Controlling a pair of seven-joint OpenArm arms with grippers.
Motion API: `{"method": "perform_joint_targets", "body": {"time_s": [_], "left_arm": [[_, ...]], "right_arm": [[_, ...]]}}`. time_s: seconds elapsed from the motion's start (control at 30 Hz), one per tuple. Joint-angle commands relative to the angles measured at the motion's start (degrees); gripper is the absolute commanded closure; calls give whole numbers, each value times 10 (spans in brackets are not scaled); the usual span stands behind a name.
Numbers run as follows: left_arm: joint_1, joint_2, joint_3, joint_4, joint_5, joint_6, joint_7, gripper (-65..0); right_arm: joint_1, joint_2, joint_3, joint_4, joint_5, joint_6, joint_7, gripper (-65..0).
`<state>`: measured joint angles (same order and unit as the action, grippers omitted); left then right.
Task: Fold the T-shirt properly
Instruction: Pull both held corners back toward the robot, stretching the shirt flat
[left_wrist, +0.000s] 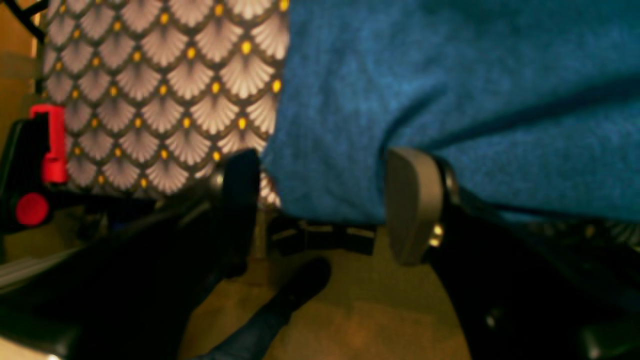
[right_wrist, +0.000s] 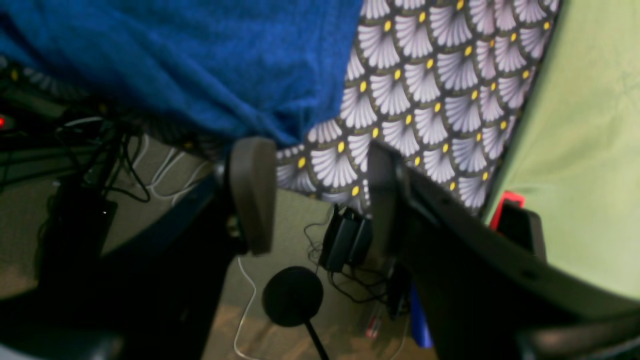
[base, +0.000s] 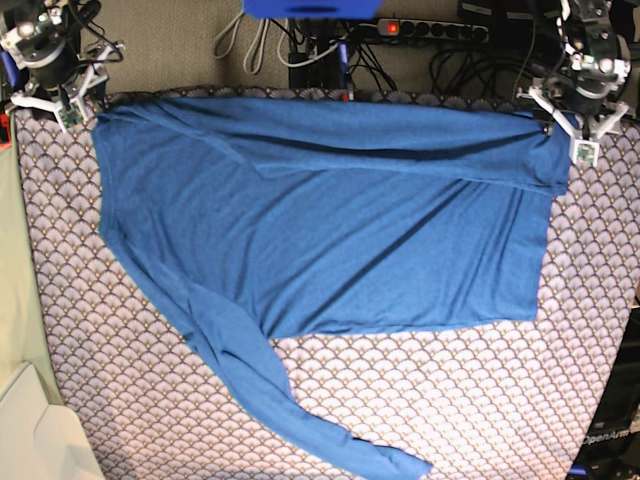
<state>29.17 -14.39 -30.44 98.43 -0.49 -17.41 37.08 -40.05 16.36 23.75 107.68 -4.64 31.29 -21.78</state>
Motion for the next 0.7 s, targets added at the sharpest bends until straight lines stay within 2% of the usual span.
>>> {"method": "perform_joint_targets", "body": {"time_s": [0.0, 0.2, 0.43, 0.67], "left_arm": [[1, -7, -4, 11, 0, 4, -7, -385], [-9, -3, 1, 11, -1, 3, -7, -386], [-6, -8, -3, 42, -78, 3, -7, -386], [-5, -3, -1, 98, -84, 3, -7, -386]], "right_arm": [[-5, 7, 4, 10, 3, -4, 10, -302], [6, 7, 4, 9, 3, -4, 8, -302], [7, 8, 4, 10, 3, -4, 9, -302], [20, 8, 7, 12, 3, -4, 7, -302]]}}
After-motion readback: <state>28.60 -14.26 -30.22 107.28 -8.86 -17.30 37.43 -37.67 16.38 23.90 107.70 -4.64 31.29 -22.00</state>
